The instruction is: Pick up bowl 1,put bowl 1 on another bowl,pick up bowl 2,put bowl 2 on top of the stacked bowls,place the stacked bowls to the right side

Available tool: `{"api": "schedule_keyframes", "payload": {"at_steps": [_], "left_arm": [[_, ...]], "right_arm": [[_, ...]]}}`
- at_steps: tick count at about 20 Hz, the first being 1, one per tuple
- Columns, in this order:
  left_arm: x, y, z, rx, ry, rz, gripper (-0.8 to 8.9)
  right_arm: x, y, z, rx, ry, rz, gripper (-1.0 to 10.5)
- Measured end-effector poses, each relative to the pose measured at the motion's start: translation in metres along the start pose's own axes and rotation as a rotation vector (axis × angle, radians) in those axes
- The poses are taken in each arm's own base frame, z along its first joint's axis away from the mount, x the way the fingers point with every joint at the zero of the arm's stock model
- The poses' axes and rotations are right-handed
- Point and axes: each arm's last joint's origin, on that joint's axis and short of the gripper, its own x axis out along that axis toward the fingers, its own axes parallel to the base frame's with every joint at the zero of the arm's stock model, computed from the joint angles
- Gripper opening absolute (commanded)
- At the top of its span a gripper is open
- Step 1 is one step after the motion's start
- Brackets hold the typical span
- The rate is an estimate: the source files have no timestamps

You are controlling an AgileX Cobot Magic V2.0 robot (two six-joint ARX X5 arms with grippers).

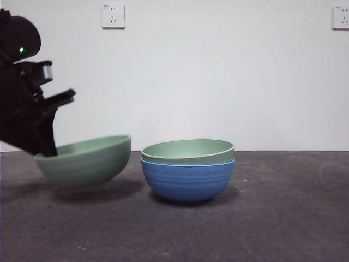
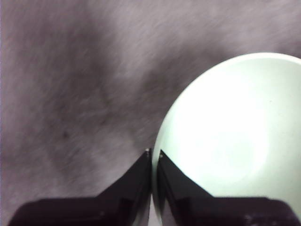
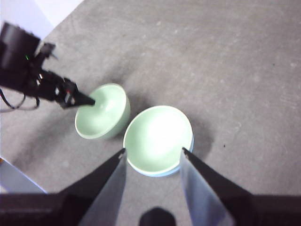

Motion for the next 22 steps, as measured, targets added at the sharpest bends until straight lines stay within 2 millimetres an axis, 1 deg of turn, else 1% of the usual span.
{"api": "schedule_keyframes", "payload": {"at_steps": [2,4,6,8,10,11,12,14,17,19,22], "left_arm": [[-0.009,-0.009,0.012,0.017,-0.003,-0.015,-0.08],[-0.022,-0.027,0.025,0.055,-0.022,-0.037,-0.08],[-0.037,-0.052,0.039,0.115,-0.058,-0.074,-0.08],[-0.051,-0.081,0.051,0.187,-0.109,-0.115,-0.08],[-0.06,-0.108,0.055,0.252,-0.163,-0.102,-0.08],[-0.061,-0.119,0.055,0.28,-0.185,-0.098,-0.08],[-0.059,-0.125,0.053,0.298,-0.191,-0.11,-0.08],[-0.049,-0.129,0.052,0.308,-0.164,-0.111,-0.08],[-0.015,-0.126,0.05,0.296,-0.08,-0.084,-0.08],[0.005,-0.128,0.047,0.296,-0.035,-0.08,-0.08],[0.025,-0.137,0.04,0.313,0.009,-0.087,-0.08]], "right_arm": [[0.0,0.0,-0.001,0.002,0.012,-0.002,1.9],[0.0,0.0,-0.002,0.002,0.021,-0.003,1.9],[0.0,0.0,-0.002,0.0,0.025,-0.004,1.9],[0.0,0.0,-0.002,0.0,0.025,-0.004,1.9],[0.0,0.0,-0.002,0.0,0.025,-0.004,1.9],[0.0,0.0,-0.002,0.0,0.025,-0.006,1.9],[0.0,0.0,-0.002,0.0,0.025,-0.007,1.9],[0.0,0.0,-0.002,0.0,0.025,-0.007,1.9],[0.0,0.0,-0.002,0.0,0.025,-0.007,1.9],[0.0,0.0,-0.002,0.0,0.025,-0.007,1.9],[0.0,0.0,-0.003,0.0,0.027,-0.007,1.9]]}}
